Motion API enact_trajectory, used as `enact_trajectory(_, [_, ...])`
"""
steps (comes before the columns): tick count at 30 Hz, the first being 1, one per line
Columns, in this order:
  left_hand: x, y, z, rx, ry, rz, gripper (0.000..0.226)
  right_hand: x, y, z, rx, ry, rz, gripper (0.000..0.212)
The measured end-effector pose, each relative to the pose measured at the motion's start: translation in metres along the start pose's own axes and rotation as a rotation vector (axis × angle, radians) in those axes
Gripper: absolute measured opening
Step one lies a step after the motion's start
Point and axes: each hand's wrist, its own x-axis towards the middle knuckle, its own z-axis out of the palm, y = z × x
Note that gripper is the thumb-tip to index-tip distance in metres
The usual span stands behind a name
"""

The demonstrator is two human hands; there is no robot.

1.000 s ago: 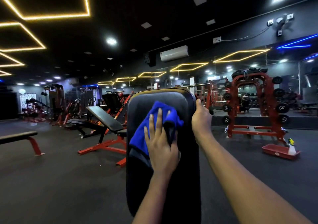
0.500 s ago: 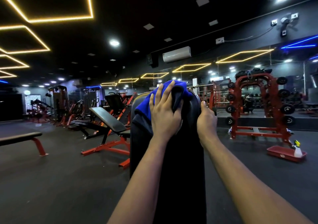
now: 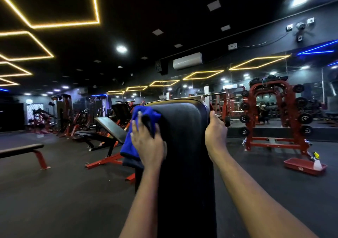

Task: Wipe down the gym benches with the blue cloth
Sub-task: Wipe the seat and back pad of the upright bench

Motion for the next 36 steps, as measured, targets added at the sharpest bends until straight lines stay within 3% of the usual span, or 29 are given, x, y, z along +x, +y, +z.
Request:
enact_trajectory(3, [-0.025,0.018,0.004,-0.006,-0.074,0.253,0.067,0.001,0.001,-0.001,0.031,-0.006,-0.003,0.050])
enact_trajectory(6, [0.010,0.020,0.003,0.008,-0.092,0.300,0.066,0.002,0.002,-0.001,0.058,-0.018,-0.010,0.048])
enact_trajectory(13, [0.074,0.027,0.003,0.022,-0.069,-0.077,0.037,0.007,0.005,-0.002,0.083,-0.009,-0.025,0.046])
enact_trajectory(17, [0.021,0.025,0.007,0.057,-0.053,0.195,0.061,0.012,0.014,-0.003,0.138,-0.071,0.001,0.047])
enact_trajectory(19, [-0.002,0.041,0.006,0.040,-0.089,0.409,0.062,0.015,0.019,-0.004,0.200,-0.139,0.021,0.047])
enact_trajectory(23, [-0.031,0.062,0.005,0.082,-0.243,0.671,0.065,0.017,0.033,-0.009,0.401,-0.227,0.140,0.039])
enact_trajectory(28, [-0.071,0.048,0.005,0.161,-0.326,0.764,0.073,0.008,0.042,-0.029,0.527,-0.427,0.353,0.041])
enact_trajectory(31, [-0.067,0.048,0.005,0.135,-0.346,0.789,0.067,0.006,0.037,-0.027,0.524,-0.391,0.319,0.040])
enact_trajectory(36, [-0.011,0.086,0.015,0.209,-0.382,0.864,0.052,-0.003,0.048,-0.012,0.261,-0.092,0.107,0.048])
